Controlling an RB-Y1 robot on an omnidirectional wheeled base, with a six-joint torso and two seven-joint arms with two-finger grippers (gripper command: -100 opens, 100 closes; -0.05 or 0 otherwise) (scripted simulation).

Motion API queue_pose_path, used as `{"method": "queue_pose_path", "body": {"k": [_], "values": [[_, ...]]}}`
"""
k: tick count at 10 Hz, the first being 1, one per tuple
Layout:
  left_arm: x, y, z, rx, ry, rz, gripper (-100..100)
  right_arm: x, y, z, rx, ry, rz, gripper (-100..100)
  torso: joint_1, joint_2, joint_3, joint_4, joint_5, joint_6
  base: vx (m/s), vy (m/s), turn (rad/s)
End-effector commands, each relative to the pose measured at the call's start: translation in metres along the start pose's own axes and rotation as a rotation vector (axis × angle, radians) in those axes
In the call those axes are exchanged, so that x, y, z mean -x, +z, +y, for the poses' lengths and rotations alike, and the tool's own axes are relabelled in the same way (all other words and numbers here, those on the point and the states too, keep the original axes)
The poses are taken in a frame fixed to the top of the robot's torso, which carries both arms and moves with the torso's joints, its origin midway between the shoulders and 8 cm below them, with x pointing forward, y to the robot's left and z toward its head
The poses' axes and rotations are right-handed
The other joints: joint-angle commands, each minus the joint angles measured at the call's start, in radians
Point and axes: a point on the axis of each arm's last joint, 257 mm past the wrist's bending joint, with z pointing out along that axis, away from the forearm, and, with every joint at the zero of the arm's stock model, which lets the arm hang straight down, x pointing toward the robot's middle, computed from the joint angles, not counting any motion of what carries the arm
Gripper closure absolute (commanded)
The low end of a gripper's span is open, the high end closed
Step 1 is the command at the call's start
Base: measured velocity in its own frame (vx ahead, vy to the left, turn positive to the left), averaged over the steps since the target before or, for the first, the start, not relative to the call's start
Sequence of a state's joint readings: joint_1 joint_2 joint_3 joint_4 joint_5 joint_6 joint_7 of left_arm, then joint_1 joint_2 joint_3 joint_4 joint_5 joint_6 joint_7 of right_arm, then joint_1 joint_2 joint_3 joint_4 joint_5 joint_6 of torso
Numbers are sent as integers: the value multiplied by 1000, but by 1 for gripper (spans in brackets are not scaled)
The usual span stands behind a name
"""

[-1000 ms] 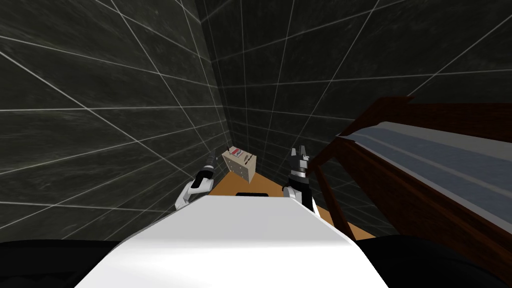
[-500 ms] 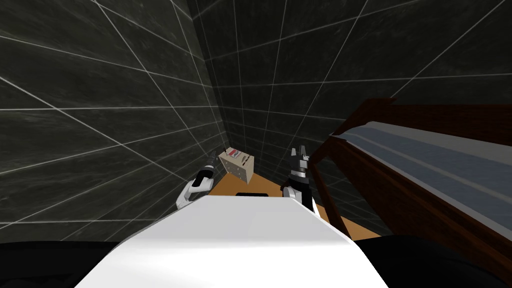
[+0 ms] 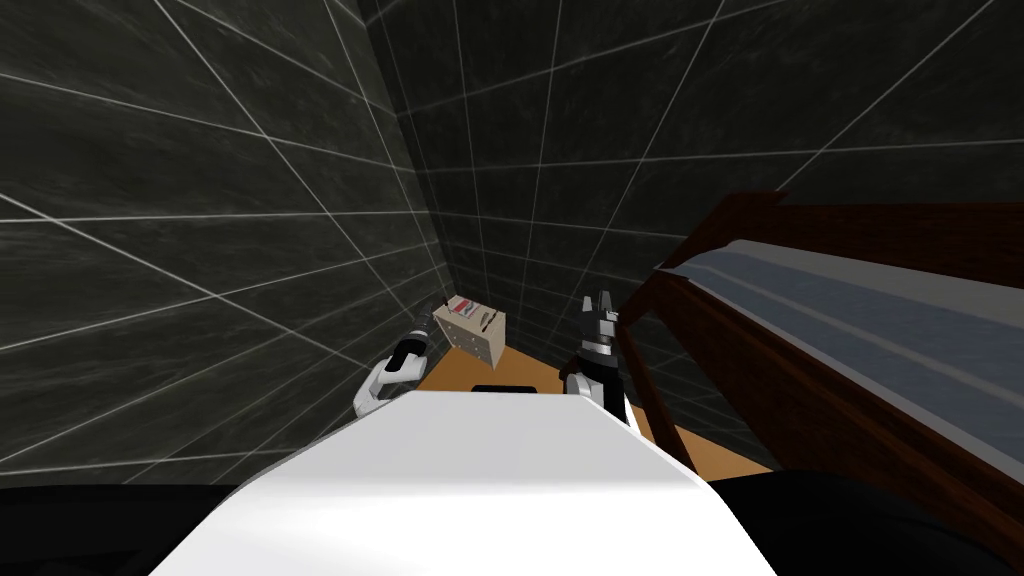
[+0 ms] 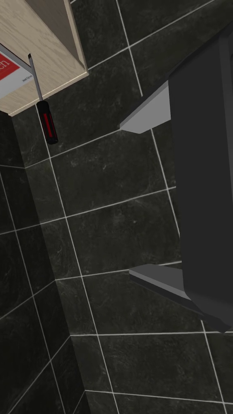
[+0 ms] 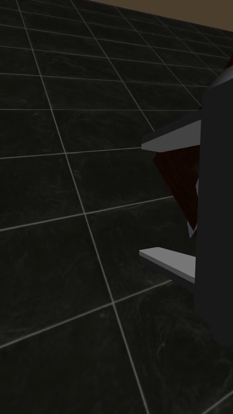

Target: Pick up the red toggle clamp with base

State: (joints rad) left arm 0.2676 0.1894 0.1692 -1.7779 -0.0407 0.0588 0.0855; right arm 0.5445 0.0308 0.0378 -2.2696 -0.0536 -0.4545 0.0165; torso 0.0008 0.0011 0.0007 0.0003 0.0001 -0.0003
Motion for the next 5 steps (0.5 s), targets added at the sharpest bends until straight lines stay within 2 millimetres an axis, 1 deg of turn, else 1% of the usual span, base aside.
{"method": "queue_pose_path", "body": {"k": [1,5], "values": [[0,0,0,0,0,0,-100,0,0,0,0,0,0,0,0,0,0,0,0,0,0,0,0],[0,0,0,0,0,0,-100,0,0,0,0,0,0,0,-1,-1,-1,0,0,0,3,-3,-11]]}}
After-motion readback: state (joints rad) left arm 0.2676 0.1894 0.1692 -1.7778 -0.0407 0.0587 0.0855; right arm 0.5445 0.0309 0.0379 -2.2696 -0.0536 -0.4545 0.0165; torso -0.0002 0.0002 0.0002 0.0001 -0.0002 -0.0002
